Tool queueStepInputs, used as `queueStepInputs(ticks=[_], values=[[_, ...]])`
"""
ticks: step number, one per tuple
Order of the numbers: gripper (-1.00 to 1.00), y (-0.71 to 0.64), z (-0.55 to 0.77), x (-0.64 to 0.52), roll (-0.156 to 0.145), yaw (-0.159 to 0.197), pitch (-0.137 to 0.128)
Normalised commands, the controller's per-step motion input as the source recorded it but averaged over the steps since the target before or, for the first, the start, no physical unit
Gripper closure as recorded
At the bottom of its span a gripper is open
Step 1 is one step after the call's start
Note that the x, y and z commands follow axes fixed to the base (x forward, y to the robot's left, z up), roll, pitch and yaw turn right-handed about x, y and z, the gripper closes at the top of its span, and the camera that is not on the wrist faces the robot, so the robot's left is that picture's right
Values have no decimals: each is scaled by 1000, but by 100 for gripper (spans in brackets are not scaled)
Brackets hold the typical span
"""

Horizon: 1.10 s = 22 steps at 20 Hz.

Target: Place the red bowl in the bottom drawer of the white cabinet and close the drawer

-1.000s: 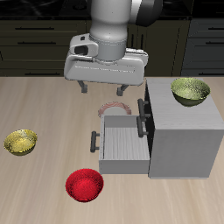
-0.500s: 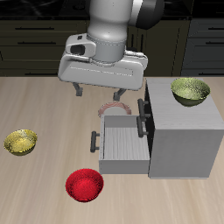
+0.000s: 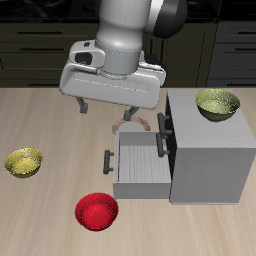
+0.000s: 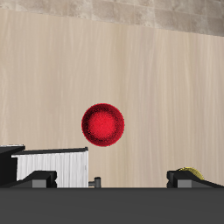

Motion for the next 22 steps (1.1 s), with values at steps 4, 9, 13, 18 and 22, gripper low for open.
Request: queueStepInputs(ticks=[4,9,13,18,22], values=[[-100,-79,-68,42,-34,-35,-4],[-100,-71,44,-37,-13,-14,-60],[-100,-115,-73,-20,-31,-3,-39],[-100,-120,-310,23,0,7,20],[-100,-79,-322,6,-10,9,30]])
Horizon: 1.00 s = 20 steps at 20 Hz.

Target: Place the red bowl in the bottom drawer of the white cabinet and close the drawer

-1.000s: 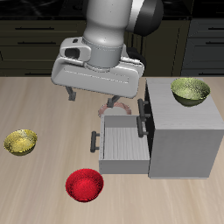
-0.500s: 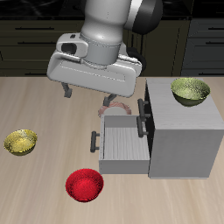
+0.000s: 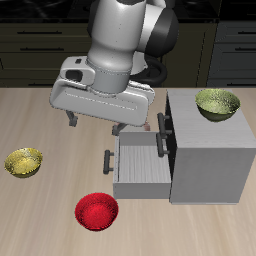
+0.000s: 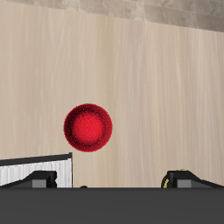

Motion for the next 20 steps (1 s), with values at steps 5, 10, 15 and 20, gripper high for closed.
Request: queueStepInputs(ticks=[5,10,15,20], values=[[-100,-120,-349,42,-6,-21,20],[-100,-53,-288,30,11,-8,-39],[-100,17,-251,38,7,-38,-6],[-100,13,-271,43,6,-32,19]])
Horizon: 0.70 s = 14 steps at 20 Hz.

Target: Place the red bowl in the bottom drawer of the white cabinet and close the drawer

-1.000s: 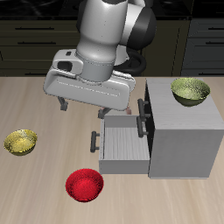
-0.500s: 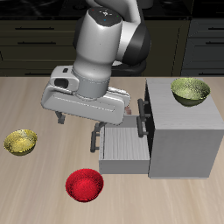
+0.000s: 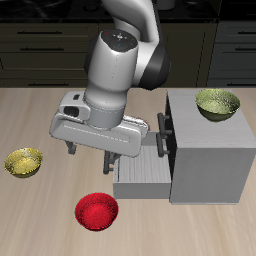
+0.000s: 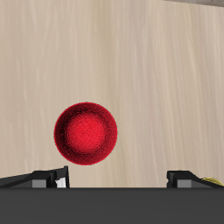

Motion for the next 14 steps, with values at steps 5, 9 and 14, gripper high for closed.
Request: queueStepInputs(ticks=[5,9,14], values=[[-100,-26,-284,25,5,-29,16],[-100,-32,-299,-2,1,-27,10],[-100,-3,-282,10,4,-36,-1]])
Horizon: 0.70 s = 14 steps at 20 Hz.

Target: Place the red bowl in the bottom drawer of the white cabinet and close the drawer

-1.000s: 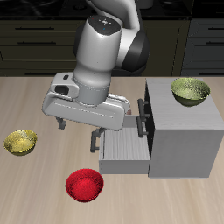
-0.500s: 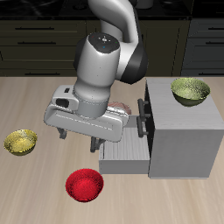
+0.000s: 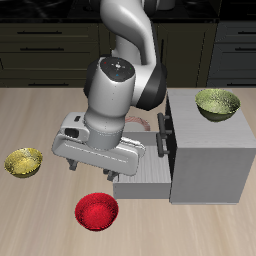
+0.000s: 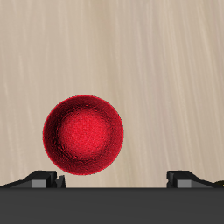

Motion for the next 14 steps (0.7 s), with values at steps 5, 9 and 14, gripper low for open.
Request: queueStepInputs(ticks=[5,9,14], values=[[-100,-17,-357,-8,4,-5,-4],[-100,-70,-302,22,-14,-28,28],[-100,-41,-296,-5,-4,-23,30]])
